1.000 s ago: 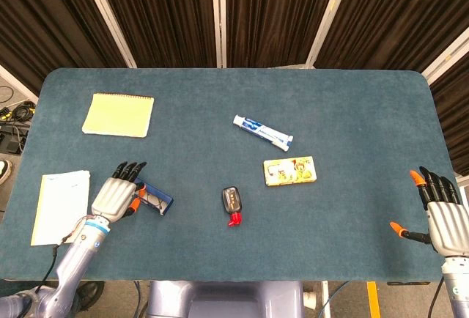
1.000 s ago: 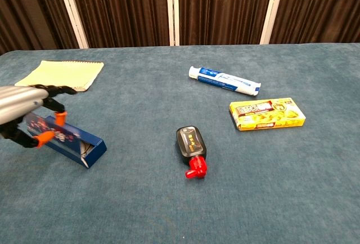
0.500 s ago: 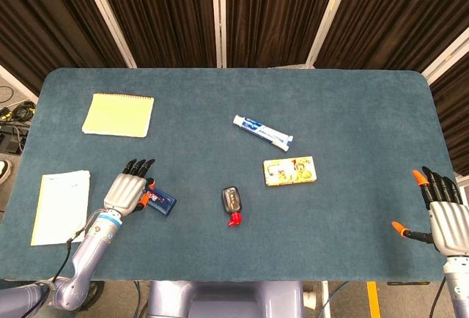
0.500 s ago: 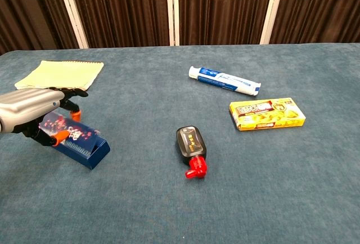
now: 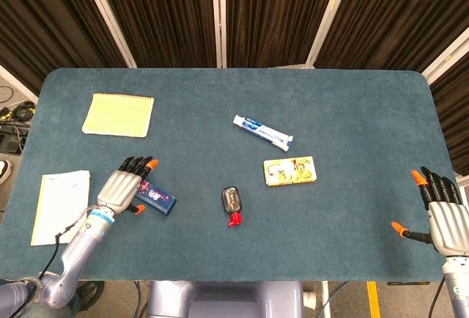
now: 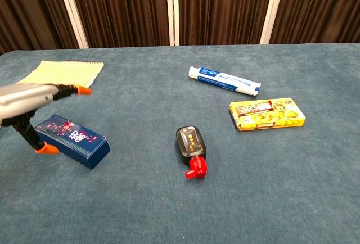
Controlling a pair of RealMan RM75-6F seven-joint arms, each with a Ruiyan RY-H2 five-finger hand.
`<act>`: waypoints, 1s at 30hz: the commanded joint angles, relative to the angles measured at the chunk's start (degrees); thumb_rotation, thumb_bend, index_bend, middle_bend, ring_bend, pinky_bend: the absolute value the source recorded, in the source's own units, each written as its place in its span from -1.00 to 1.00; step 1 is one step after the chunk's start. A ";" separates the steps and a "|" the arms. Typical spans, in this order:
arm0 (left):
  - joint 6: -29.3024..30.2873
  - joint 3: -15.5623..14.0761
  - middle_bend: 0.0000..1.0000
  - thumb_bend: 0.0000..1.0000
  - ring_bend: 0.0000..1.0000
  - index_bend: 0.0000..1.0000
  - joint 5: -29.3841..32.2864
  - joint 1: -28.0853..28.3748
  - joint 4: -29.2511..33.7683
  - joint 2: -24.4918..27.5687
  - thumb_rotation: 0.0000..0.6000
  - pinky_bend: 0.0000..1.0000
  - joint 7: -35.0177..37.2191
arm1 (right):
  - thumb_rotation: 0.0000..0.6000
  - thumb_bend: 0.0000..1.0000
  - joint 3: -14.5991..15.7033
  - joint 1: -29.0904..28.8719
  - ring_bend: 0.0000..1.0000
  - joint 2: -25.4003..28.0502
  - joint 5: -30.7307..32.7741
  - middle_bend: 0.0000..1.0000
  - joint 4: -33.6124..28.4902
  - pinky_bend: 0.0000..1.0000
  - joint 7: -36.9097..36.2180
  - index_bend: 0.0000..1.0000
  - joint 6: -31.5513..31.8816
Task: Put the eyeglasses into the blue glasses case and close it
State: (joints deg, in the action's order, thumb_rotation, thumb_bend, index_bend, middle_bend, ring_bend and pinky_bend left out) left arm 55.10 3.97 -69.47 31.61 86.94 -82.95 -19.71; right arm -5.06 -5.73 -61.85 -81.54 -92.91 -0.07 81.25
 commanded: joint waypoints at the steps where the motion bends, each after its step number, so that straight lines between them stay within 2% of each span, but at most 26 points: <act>1: -1.02 -0.66 -1.00 -0.71 -1.00 -0.94 -0.24 0.71 -1.80 -1.05 1.00 -1.00 0.60 | 1.00 -1.00 0.00 -0.02 -1.00 -0.04 0.01 -1.00 -0.02 -1.00 0.07 -1.00 -0.03; 8: -0.20 -0.52 -0.99 -0.54 -1.00 -0.63 -0.62 1.11 -5.38 -4.60 1.00 -0.98 0.42 | 1.00 -1.00 -0.07 -0.10 -1.00 -0.02 0.26 -1.00 0.12 -1.00 -0.07 -1.00 -0.29; 12: -0.30 -0.52 -0.85 -0.50 -0.94 -0.38 -0.37 1.35 -7.13 -6.18 1.00 -0.75 0.10 | 1.00 -1.00 -0.11 -0.16 -1.00 -0.01 0.30 -1.00 0.19 -1.00 -0.15 -1.00 -0.37; 15: -0.59 -0.57 -0.78 -0.49 -0.88 -0.29 -0.14 1.49 -7.51 -6.55 1.00 -0.65 0.03 | 1.00 -1.00 -0.10 -0.18 -1.00 -0.02 0.31 -1.00 0.19 -1.00 -0.18 -1.00 -0.42; 19: -0.42 -0.59 -0.70 -0.48 -0.79 -0.23 0.19 1.51 -8.29 -7.38 1.00 -0.56 -0.39 | 1.00 -1.00 -0.12 -0.14 -1.00 0.02 0.31 -1.00 0.21 -1.00 -0.26 -1.00 -0.34; 27: 0.01 -0.58 -0.64 -0.47 -0.74 -0.17 0.49 1.25 -8.70 -7.63 1.00 -0.53 -0.14 | 1.00 -1.00 -0.11 -0.11 -1.00 0.13 0.25 -1.00 0.13 -1.00 -0.45 -1.00 -0.30; 29: 0.05 -0.65 -0.68 -0.55 -0.75 -0.21 0.40 1.16 -8.57 -7.31 1.00 -0.55 0.14 | 1.00 -1.00 -0.09 -0.08 -1.00 0.15 0.21 -1.00 0.11 -1.00 -0.48 -1.00 -0.25; 30: -0.08 -0.70 -0.77 -0.66 -0.82 -0.30 0.42 1.09 -8.33 -7.05 1.00 -0.61 0.49 | 1.00 -1.00 -0.09 -0.07 -1.00 0.16 0.21 -1.00 0.11 -1.00 -0.47 -1.00 -0.23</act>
State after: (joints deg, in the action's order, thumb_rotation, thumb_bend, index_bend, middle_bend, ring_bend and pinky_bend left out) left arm 55.11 3.32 -69.04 32.78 78.42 -90.21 -19.49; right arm -5.15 -5.81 -61.70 -81.34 -92.80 -0.54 81.02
